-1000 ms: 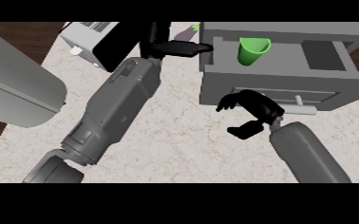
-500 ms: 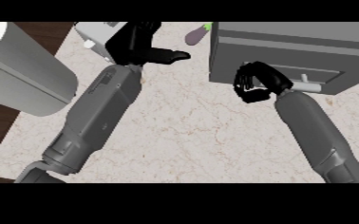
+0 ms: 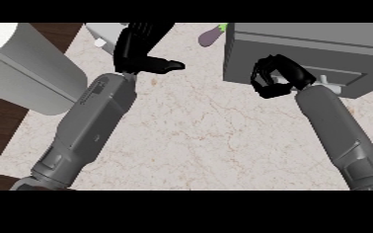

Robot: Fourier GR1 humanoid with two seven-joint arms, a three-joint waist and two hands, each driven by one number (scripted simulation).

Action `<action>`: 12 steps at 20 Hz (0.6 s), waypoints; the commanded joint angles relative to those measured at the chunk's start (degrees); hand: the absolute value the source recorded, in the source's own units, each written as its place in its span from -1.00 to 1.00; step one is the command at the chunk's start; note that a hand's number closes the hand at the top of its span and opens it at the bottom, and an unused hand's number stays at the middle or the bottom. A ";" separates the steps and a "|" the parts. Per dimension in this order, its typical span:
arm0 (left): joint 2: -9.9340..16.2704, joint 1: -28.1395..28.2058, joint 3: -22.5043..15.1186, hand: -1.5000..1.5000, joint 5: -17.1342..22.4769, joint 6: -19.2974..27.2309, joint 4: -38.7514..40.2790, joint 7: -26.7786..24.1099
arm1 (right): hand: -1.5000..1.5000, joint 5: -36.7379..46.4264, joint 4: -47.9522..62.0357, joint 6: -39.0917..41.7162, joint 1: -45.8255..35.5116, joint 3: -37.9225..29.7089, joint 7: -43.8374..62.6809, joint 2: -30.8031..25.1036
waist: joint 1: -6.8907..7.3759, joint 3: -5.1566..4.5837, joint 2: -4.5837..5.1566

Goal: Pick up the cup, place it into the drawer and close the drawer

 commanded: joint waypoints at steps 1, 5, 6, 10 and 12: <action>2.00 0.61 0.11 -1.00 0.10 -2.11 -1.22 0.25 | 1.00 -0.50 3.55 -5.34 -8.83 -5.11 3.57 -4.90 | 2.09 -0.30 1.31; 1.99 1.59 -0.50 -1.00 -0.11 -2.79 -1.45 0.73 | 1.00 -2.05 2.27 -2.67 -10.16 -6.03 4.59 -6.29 | 2.63 -0.38 1.45; 1.86 2.50 -0.81 -1.00 -0.20 -2.92 -2.02 0.46 | 1.00 -1.89 1.88 -2.53 -9.37 -5.95 4.08 -7.40 | 2.95 -0.36 1.12; 1.84 2.88 -0.51 -1.00 0.38 -3.85 -2.61 0.40 | 1.00 -4.07 0.59 -0.48 -9.22 -7.12 4.41 -7.37 | 3.75 -0.38 1.44; 1.62 3.51 -0.49 -1.00 0.71 -4.18 -2.82 0.64 | 1.00 -4.39 0.15 0.76 -8.77 -7.10 4.72 -8.16 | 3.85 -0.40 1.45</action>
